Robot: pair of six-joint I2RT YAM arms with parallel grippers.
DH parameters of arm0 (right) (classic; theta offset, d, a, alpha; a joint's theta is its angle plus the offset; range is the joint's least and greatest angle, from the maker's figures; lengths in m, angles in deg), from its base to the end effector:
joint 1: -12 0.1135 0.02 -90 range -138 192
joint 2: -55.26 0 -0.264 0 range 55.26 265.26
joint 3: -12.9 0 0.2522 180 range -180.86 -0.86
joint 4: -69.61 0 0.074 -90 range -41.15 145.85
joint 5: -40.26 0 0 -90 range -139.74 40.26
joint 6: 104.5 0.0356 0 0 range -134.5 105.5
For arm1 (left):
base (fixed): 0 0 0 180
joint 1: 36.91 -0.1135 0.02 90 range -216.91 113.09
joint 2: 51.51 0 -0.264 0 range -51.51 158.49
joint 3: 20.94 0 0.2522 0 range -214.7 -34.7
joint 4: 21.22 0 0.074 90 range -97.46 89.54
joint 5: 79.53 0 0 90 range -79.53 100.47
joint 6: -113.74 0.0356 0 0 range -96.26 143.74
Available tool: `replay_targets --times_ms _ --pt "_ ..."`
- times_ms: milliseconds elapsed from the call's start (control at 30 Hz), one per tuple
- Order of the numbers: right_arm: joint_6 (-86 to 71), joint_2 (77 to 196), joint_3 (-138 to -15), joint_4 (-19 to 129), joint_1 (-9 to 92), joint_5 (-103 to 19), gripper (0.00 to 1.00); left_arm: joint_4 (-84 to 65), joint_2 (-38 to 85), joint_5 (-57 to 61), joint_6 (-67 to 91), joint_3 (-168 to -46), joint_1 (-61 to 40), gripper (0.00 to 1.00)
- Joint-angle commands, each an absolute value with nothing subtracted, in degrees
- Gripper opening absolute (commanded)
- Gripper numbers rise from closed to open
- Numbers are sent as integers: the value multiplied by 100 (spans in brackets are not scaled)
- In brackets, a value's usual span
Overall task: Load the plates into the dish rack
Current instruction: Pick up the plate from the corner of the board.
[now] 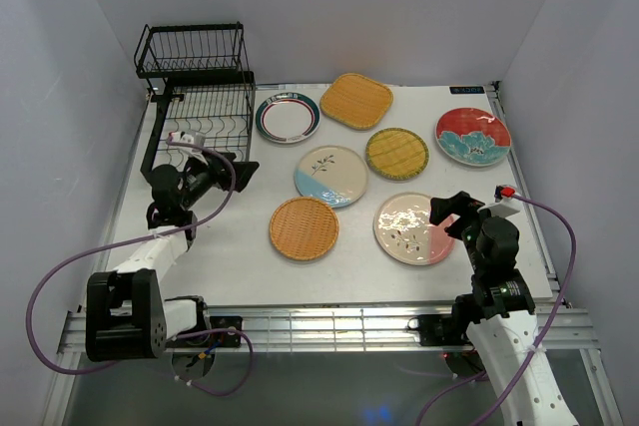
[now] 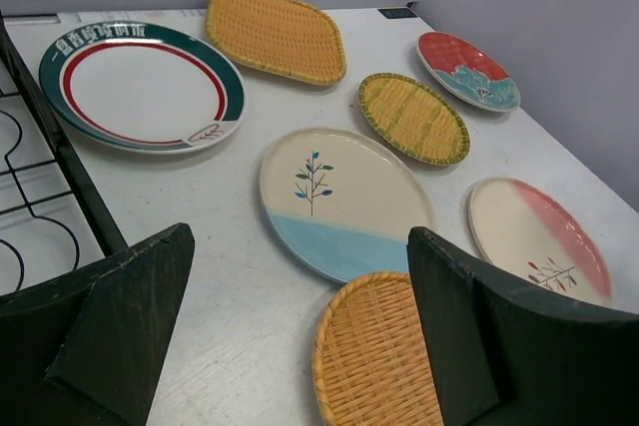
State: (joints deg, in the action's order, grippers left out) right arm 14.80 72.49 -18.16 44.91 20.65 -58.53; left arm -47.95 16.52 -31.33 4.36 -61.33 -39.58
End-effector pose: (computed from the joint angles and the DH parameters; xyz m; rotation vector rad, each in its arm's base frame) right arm 0.1194 0.0127 0.2314 0.4272 1.7188 0.3464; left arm 0.2460 -0.0123 0.2397 0.2730 1.6184 -0.8001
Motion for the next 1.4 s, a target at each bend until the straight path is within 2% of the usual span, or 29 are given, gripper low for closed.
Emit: replay_targets --times_ms 0,67,500,933,1100,1200,1367 --pt "1363 7248 -1818 4697 2070 -5817 90 -4745 1731 -2497 -411 -6344 -3963 98" --pt "1372 7248 -1818 4706 2070 -5782 90 -4719 1792 -1916 -1015 -6318 -3954 98" --pt "1424 7257 -1809 4767 2070 -5738 90 -4376 1590 -1273 -1353 -6283 -3533 98" --pt "1451 7327 -1774 4837 2070 -5721 90 -4060 2126 -957 -1906 -6564 -3401 95" --pt "1495 7327 -1765 4873 2070 -5703 90 -4051 2399 -1097 -2433 -6774 -3392 81" --pt "1530 7354 -1747 4916 2079 -5703 90 -4051 2522 -1045 -2706 -6906 -3313 90" --pt "1565 7459 -1721 5013 2079 -5668 90 -3981 2820 -790 -2891 -7170 -3076 93"
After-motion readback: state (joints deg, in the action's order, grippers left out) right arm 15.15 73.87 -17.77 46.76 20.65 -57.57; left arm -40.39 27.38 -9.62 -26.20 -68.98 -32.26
